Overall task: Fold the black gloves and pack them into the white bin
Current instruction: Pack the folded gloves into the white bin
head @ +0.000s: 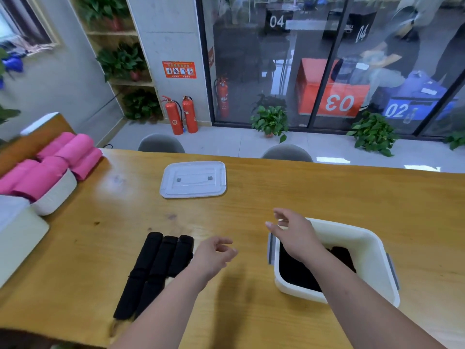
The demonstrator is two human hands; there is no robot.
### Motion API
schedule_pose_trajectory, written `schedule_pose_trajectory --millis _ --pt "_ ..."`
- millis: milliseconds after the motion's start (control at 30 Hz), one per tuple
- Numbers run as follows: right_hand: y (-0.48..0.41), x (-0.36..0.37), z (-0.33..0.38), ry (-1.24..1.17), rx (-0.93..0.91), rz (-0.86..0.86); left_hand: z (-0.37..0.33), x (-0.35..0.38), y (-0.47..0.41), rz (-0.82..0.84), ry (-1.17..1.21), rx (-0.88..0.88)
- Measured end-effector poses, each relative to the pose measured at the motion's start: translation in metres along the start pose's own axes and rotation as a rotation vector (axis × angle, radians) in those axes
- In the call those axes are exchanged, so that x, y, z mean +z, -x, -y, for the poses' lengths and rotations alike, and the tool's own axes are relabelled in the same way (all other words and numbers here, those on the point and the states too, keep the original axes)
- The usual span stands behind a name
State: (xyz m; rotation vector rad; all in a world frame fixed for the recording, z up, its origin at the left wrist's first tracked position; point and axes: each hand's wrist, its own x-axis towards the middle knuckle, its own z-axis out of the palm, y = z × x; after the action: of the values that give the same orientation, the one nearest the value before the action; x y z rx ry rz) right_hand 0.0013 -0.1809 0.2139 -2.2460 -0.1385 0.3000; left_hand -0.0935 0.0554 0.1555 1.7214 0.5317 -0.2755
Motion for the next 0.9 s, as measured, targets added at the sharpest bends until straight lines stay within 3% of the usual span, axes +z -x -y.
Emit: schedule_pose_trajectory --millis 467,667,900 --pt "0.001 0.106 0.042 0.159 -0.094 0.343 0.064 -0.071 0.027 -0.255 -0.299 -0.092" --pt "0.013 0.136 0.027 0.258 -0.071 0.506 0.079 -0.081 0.026 -0.207 -0.554 -0.068" --pt "0.016 0.151 0.011 0.385 -0.083 0.570 0.093 -0.074 0.024 -0.138 -0.712 -0.029"
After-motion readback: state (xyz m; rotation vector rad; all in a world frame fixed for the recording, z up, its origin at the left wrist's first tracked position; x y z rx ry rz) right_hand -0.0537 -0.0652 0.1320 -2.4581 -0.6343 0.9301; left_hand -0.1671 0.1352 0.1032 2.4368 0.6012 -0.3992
